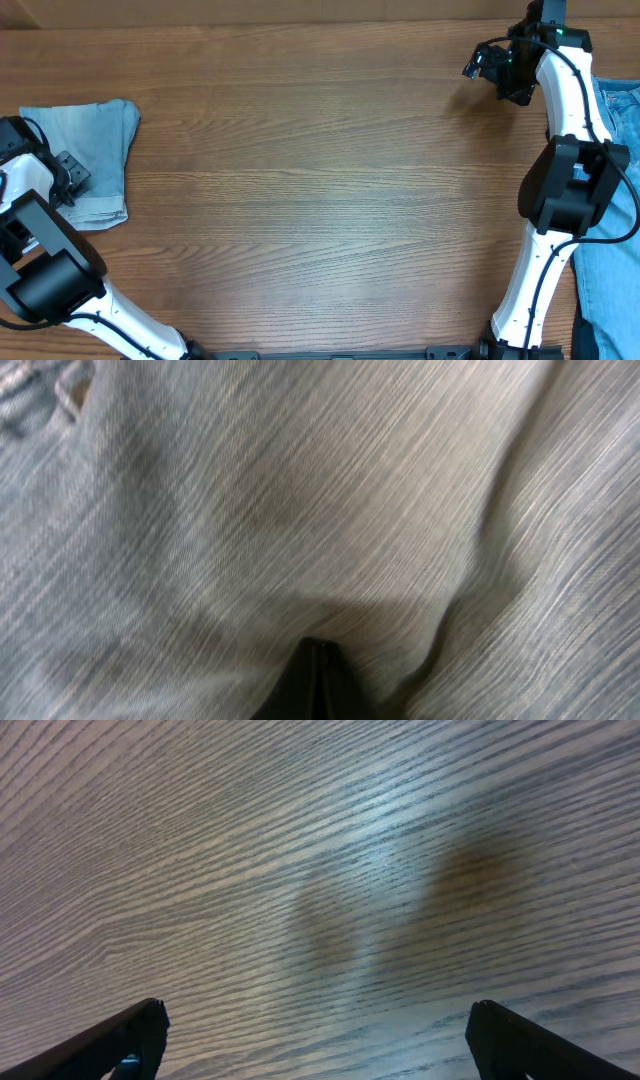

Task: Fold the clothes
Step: 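Press and smooth the folded shorts' top with the left gripper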

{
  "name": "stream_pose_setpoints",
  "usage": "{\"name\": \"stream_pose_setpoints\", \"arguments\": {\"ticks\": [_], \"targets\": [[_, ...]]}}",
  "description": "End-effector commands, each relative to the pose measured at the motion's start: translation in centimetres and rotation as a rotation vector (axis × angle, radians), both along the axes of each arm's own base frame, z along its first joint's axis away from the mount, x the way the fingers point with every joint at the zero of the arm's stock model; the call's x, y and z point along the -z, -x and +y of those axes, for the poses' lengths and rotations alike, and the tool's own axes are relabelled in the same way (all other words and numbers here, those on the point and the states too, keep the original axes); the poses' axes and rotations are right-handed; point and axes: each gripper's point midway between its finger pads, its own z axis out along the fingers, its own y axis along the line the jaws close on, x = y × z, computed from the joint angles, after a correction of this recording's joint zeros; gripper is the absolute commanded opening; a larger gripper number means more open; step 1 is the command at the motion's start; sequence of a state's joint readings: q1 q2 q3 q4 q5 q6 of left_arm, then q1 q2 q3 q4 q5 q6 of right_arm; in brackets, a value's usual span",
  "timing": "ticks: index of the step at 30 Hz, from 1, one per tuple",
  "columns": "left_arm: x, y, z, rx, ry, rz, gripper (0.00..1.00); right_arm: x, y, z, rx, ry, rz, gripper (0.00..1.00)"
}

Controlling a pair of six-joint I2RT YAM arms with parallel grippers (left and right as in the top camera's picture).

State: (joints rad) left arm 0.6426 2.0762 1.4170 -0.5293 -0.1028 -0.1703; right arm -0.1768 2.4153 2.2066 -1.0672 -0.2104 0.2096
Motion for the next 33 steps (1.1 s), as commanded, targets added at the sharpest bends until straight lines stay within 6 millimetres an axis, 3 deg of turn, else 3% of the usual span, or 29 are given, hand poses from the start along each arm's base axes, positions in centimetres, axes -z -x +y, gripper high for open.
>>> {"name": "stream_pose_setpoints", "arguments": {"ticks": [1,7,12,17,20,33], "targets": [[2.8,-2.5,-2.6,0.104,0.073,-0.036,0.04,-3.1,-0.5,-0.3,0.007,0.006,-0.065,1.0],[2.2,-5.3,-4.1,0.171,0.029,-0.083,0.04,-3.1,-0.5,-0.3,0.007,0.006,-0.065,1.0],[2.5,-5.8,-3.3,0.193,-0.017,-0.087,0.04,-3.1,-0.5,-0.3,0.007,0.006,-0.065,1.0],[4.0,-6.4,-2.8,0.247,-0.052,-0.075,0.04,-3.1,-0.5,-0.3,0.007,0.006,-0.065,1.0],[3.3,-6.7,-1.3,0.262,-0.147,-0.063,0.04,-3.1,-0.5,-0.3,0.007,0.006,-0.065,1.0],[2.4,-8.7,0.0,0.269,-0.222,-0.144,0.05,-3.1,-0.5,-0.3,0.007,0.007,-0.065,1.0]]}}
